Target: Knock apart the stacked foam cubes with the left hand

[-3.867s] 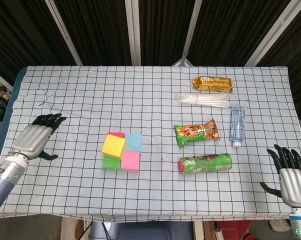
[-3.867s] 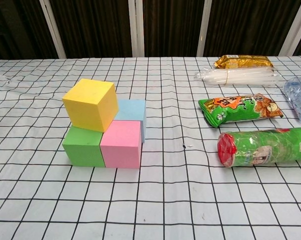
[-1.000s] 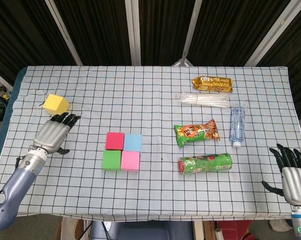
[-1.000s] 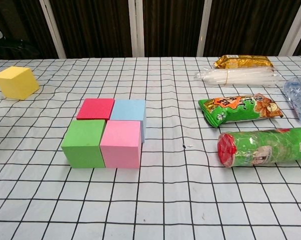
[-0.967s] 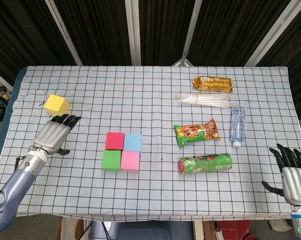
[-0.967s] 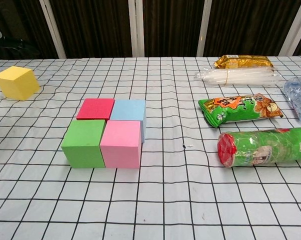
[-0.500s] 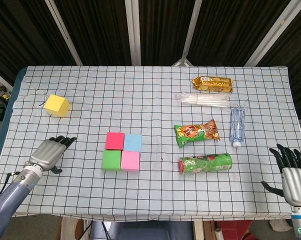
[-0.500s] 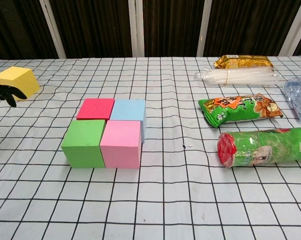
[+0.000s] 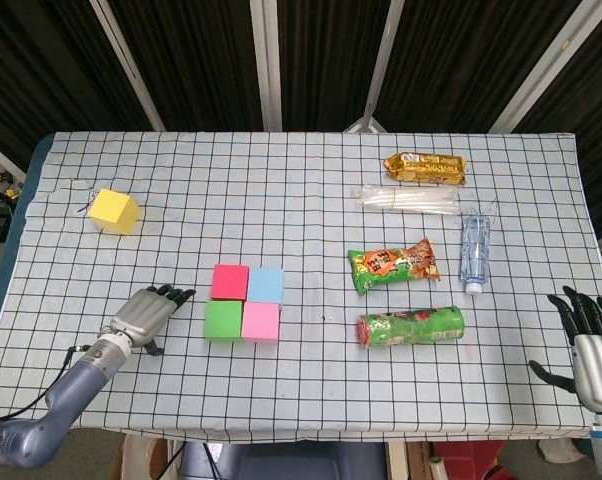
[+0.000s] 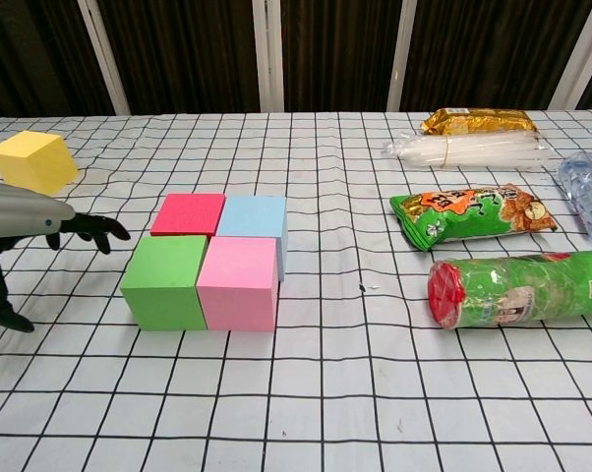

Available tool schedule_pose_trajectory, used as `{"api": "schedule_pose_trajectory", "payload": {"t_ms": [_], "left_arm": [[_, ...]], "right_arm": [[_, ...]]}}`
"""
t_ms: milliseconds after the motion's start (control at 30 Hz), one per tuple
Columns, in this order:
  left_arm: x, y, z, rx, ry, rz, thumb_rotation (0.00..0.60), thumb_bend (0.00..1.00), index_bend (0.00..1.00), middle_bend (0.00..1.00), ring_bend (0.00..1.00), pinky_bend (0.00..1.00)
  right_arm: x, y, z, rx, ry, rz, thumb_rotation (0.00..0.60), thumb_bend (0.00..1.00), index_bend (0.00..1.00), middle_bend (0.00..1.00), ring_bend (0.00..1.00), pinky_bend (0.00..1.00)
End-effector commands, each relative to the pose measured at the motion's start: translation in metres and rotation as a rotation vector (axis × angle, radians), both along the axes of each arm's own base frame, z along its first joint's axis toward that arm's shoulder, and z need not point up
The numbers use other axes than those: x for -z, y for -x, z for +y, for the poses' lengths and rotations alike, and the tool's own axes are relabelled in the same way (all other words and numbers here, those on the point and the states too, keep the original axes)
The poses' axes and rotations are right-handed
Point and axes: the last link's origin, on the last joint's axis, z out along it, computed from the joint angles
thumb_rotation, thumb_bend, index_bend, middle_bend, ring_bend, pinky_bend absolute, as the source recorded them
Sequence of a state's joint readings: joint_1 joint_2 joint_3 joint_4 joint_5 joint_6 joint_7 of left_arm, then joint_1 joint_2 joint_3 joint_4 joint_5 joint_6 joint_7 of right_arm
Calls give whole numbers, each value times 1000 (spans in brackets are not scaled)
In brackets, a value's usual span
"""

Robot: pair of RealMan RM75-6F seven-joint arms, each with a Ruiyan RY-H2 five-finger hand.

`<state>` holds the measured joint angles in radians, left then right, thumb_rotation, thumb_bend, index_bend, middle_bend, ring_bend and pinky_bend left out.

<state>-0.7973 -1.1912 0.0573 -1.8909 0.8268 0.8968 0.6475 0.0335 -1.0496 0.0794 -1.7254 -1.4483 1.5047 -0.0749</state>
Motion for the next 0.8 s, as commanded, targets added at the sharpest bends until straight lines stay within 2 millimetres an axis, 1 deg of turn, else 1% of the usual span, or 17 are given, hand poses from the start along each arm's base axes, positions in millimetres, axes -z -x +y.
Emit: {"api": "schedule_pose_trajectory", "payload": {"t_ms": [33, 367, 633, 733, 800], "left_arm": [[7, -10, 5, 22, -6, -10, 600, 20, 13, 146, 131, 240], [29, -45, 8, 73, 4, -58, 600, 20, 16, 145, 132, 240], [43, -60, 5, 102, 33, -50, 600, 20, 21, 147, 131, 240], [48, -64, 4, 105, 44, -51, 600, 19, 29, 174, 133, 245], [48, -65, 4, 108, 43, -47, 600, 24, 48, 223, 176, 292]], "right_arm": [[-1, 1, 0, 0, 4, -3, 600, 59, 171, 91, 101, 0], [-5, 2, 1, -1, 10, -13, 600, 59, 171, 92, 101, 0], [-5, 3, 1, 3, 6, -16, 600, 59, 171, 91, 101, 0], [-5, 3, 0, 3, 6, -17, 600, 59, 171, 91, 101, 0], [-5, 3, 1, 4, 6, -18, 600, 59, 171, 91, 101, 0]]}}
